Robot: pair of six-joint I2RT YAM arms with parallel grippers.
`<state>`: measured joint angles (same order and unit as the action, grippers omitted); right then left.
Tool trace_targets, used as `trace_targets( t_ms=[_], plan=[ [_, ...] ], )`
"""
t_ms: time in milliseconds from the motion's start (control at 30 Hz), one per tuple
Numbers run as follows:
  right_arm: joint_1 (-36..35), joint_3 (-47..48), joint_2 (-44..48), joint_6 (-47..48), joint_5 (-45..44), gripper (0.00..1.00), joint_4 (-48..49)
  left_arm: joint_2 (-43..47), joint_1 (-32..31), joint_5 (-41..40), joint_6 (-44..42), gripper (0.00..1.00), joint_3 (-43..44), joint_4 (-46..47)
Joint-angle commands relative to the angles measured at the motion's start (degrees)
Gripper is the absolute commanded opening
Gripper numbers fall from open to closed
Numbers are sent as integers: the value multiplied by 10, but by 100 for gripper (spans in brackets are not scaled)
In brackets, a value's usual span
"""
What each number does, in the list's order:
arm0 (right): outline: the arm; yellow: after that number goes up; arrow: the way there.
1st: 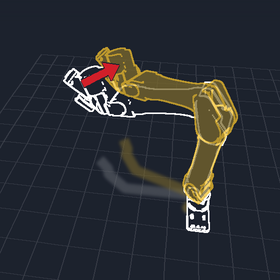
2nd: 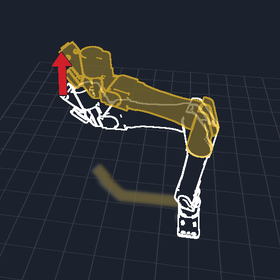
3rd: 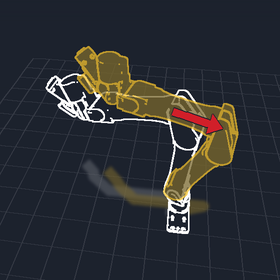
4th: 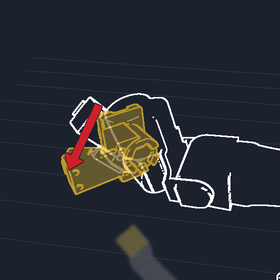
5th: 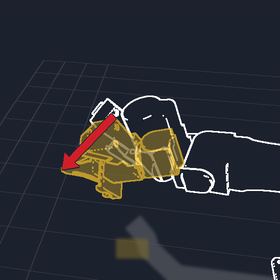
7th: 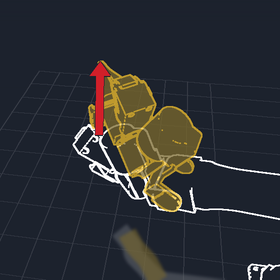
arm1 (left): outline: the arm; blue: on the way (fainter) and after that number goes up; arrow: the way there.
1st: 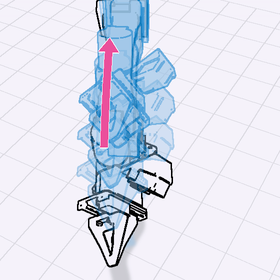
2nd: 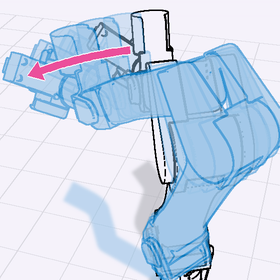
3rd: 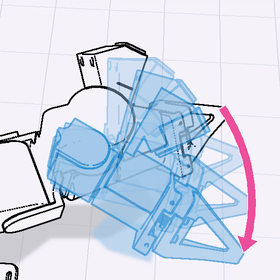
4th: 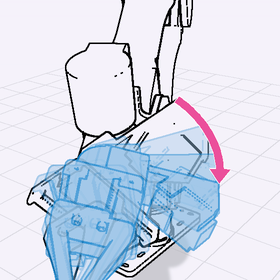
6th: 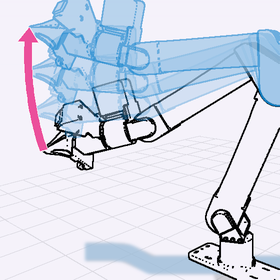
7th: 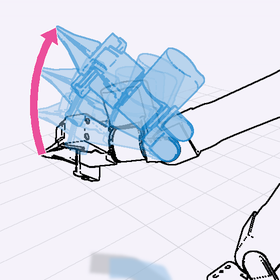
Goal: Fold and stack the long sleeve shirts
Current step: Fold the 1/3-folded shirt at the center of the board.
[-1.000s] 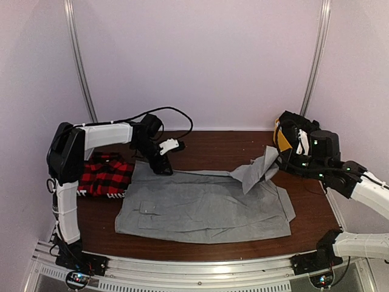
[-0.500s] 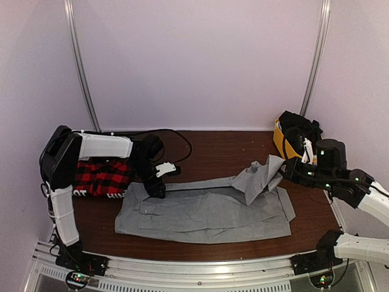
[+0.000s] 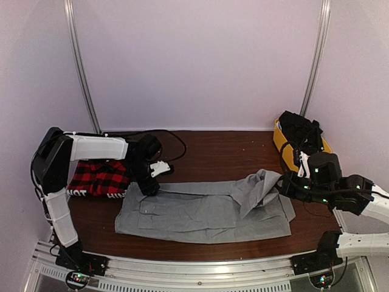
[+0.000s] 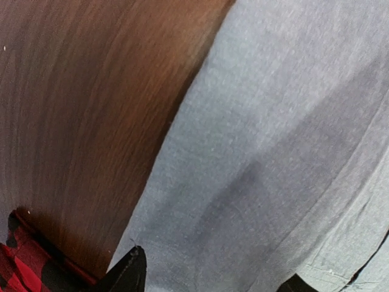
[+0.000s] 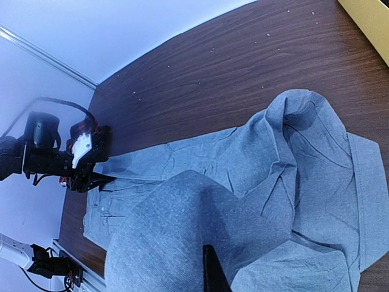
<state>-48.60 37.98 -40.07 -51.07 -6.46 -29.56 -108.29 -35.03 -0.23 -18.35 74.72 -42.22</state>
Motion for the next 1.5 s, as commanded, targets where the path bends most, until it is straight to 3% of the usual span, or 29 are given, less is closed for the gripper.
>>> trace_targets(
  t_ms=[0, 333, 633, 900, 1100, 1333, 1467],
  plan=[
    [-15, 5, -1, -27, -53, 0, -28, 25, -13, -73, 26, 63, -24, -2],
    [-24, 29, -9, -28, -75, 2, -50, 40, -42, -170, 64, 57, -47, -36],
    [-29, 3, -28, -35, -77, 5, -53, 41, -53, -181, 61, 57, -53, -56],
    [-30, -51, -75, -41, -95, 6, -38, 72, -56, -109, 50, 66, -22, -50],
    [-31, -84, -93, -44, -82, 8, -7, 106, -56, -43, 50, 71, -16, 8],
    [-41, -83, -107, -12, -47, 18, 15, 135, -72, 48, 92, 76, -14, 101],
    [-42, -74, -103, 1, -25, 30, 6, 143, -92, 108, 124, 78, -33, 173]
  ],
)
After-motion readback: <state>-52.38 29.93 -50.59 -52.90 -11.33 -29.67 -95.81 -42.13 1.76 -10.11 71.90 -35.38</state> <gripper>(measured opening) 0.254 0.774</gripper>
